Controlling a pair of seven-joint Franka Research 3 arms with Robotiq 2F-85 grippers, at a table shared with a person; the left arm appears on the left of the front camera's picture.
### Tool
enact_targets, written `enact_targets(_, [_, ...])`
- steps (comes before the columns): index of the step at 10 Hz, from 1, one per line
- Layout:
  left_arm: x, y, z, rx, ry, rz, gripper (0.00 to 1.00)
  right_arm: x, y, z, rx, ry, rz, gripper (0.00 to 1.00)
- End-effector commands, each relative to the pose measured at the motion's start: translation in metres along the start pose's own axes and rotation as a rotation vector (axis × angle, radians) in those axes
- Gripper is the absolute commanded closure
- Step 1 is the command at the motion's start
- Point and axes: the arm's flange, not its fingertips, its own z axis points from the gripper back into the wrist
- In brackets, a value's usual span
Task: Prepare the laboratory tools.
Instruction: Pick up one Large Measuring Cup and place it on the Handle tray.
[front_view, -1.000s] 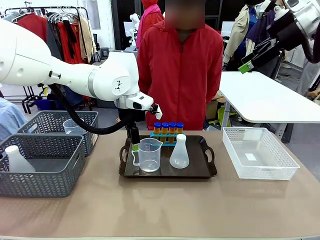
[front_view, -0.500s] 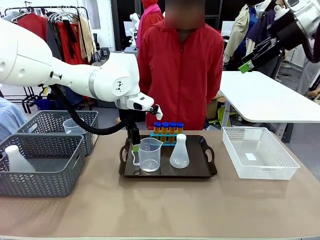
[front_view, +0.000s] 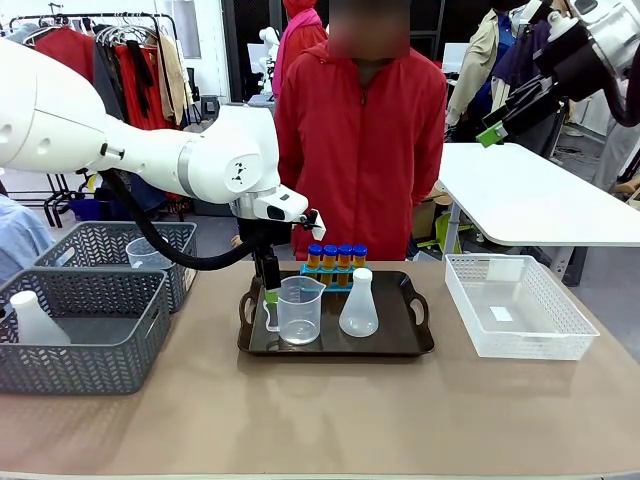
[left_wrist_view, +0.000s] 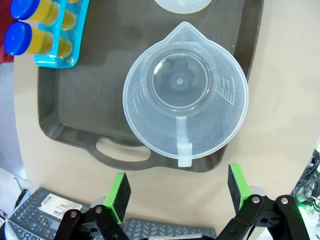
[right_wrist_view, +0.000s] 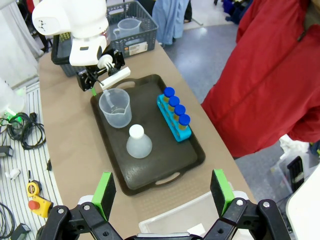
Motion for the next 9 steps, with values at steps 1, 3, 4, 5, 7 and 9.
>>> enact_targets(1, [-0.007, 0.002, 0.007, -0.010, -0.006, -0.002, 0.00, 0.001, 0.001, 0.001, 0.004, -0.006, 0.005, 0.00])
enact_targets(3, [-0.024, 0.009, 0.031, -0.024, -0.018, 0.027, 0.00, 0.001, 0.001, 0.001, 0.004, -0.006, 0.005, 0.00])
enact_targets(4, [-0.039, 0.015, 0.045, -0.042, -0.056, 0.045, 0.00, 0.001, 0.001, 0.001, 0.004, -0.006, 0.005, 0.00])
enact_targets(5, [-0.048, 0.017, 0.059, -0.063, -0.073, 0.077, 0.00, 0.001, 0.001, 0.001, 0.004, -0.006, 0.005, 0.00])
enact_targets(7, [-0.068, 0.036, 0.075, -0.074, -0.134, 0.128, 0.00, 0.001, 0.001, 0.001, 0.004, -0.006, 0.005, 0.00])
enact_targets(9, [-0.091, 0.061, 0.092, -0.104, -0.244, 0.152, 0.00, 0.001, 0.001, 0.001, 0.004, -0.006, 0.005, 0.00])
